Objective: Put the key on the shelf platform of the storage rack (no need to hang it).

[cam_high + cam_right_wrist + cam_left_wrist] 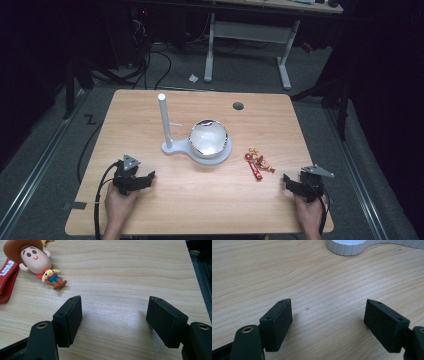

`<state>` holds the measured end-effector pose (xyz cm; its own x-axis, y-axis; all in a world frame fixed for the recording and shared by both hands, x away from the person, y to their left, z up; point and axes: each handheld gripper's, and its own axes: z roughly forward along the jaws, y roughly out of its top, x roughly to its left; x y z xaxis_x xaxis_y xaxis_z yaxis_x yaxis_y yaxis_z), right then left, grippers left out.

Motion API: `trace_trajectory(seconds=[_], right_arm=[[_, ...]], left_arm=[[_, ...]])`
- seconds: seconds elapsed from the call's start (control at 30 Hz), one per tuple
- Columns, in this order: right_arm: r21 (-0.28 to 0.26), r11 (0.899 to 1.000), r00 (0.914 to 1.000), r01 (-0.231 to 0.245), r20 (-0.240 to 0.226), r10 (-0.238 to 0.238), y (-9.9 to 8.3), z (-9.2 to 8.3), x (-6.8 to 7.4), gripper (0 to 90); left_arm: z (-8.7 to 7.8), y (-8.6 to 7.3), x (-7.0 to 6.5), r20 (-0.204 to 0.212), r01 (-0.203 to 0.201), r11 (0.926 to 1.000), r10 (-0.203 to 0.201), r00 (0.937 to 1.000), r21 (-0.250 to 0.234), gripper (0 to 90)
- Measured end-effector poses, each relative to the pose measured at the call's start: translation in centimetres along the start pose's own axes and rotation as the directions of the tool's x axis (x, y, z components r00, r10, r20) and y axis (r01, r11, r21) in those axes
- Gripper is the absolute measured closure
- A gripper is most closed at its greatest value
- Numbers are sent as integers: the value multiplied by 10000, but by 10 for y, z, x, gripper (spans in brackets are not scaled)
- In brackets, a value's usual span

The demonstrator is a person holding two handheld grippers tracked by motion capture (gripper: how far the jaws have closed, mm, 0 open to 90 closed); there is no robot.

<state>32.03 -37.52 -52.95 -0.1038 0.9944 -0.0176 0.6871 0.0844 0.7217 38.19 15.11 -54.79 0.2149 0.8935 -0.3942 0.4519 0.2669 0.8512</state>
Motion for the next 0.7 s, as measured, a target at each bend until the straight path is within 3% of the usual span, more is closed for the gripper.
trace_trajectory(seconds=[0.7], right_arm=[[-69, 9999, 9998, -106, 155, 107, -1, -2, 2, 331]], left_arm=[[0, 0, 0, 6, 1, 10000, -1, 10000, 5, 228]])
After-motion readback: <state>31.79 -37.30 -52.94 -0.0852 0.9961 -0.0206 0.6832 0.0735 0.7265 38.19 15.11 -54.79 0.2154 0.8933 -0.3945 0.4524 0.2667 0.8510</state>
